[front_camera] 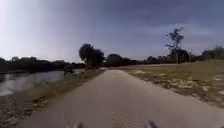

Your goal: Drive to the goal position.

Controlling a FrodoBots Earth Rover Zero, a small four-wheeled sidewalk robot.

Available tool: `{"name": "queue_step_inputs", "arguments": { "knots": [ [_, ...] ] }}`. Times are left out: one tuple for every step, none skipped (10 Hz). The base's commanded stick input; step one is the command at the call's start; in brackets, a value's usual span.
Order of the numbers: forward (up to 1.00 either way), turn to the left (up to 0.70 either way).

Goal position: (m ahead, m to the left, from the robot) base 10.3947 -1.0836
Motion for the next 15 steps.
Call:
{"name": "queue_step_inputs", "arguments": {
  "knots": [
    [1.00,0.35],
    [1.00,0.23],
    [1.00,0.11],
    [1.00,0.01],
    [1.00,0.00],
    [1.00,0.00],
    [1.00,0.00],
    [1.00,0.00],
    [1.00,0.00],
    [1.00,0.00],
    [1.00,0.00],
    [1.00,0.00],
    [1.00,0.00],
    [1.00,0.00],
    [1.00,0.00]
  ]
}}
